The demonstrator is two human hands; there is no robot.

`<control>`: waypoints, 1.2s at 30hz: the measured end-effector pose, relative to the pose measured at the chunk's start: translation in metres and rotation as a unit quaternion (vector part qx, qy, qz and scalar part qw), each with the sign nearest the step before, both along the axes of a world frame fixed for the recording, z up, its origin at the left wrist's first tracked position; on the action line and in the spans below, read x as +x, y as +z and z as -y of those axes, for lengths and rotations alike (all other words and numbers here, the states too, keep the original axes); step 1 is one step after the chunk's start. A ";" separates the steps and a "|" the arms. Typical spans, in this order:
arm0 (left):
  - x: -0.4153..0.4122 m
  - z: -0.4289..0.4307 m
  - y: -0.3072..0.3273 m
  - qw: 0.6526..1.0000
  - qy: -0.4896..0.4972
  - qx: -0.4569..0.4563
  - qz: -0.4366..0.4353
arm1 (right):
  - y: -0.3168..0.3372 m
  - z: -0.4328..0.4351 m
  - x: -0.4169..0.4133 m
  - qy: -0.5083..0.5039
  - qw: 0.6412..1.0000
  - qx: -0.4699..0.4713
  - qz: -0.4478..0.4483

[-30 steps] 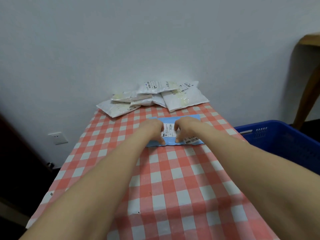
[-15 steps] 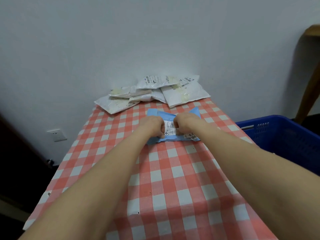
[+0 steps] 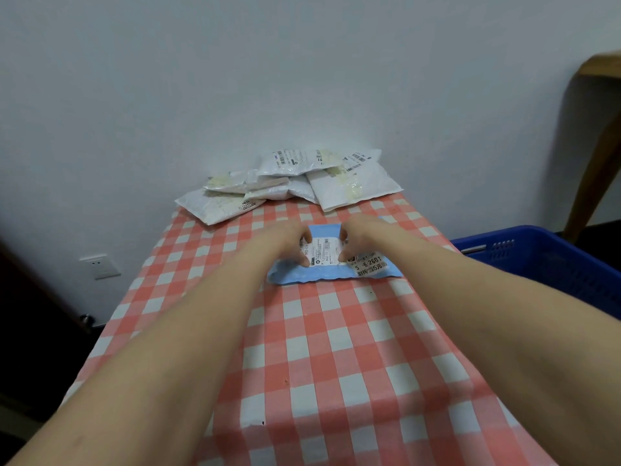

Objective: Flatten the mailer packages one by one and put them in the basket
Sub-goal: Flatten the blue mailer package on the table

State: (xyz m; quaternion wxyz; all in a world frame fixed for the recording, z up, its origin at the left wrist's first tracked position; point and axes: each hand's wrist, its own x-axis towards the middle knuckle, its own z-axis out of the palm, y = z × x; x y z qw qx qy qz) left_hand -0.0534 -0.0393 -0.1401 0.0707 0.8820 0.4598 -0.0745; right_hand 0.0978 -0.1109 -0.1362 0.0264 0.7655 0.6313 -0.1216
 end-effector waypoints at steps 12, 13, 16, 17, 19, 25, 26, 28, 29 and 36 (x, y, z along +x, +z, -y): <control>0.010 0.002 0.000 0.998 -0.004 0.053 -0.024 | 0.000 -0.010 -0.003 0.019 0.998 -0.015 0.054; 0.011 0.004 0.001 0.998 -0.006 0.061 -0.027 | 0.000 -0.009 -0.004 0.019 0.998 -0.014 0.056; 0.010 0.005 0.003 0.997 -0.015 0.067 -0.026 | 0.002 -0.007 -0.003 0.019 0.999 -0.011 0.038; 0.010 0.005 0.004 0.998 -0.017 0.059 -0.025 | 0.002 -0.005 -0.001 0.015 1.000 -0.013 0.021; 0.007 0.002 0.010 0.999 -0.019 0.027 -0.004 | 0.004 -0.006 0.005 0.002 0.999 0.000 -0.047; 0.003 -0.007 0.021 0.993 0.000 0.077 0.085 | 0.011 -0.008 0.017 -0.044 0.990 0.109 -0.084; 0.006 -0.008 0.018 0.995 -0.004 0.069 0.070 | 0.008 -0.010 0.016 -0.034 0.993 0.087 -0.078; 0.013 -0.009 0.010 0.998 -0.012 0.039 0.039 | 0.001 -0.014 0.011 -0.019 0.997 0.050 -0.055; 0.016 -0.010 0.007 0.999 -0.016 0.030 0.024 | -0.001 -0.015 0.009 -0.013 0.998 0.038 -0.039; 0.026 -0.014 -0.003 0.999 0.006 0.052 0.004 | -0.007 -0.026 0.006 -0.018 0.999 0.025 0.008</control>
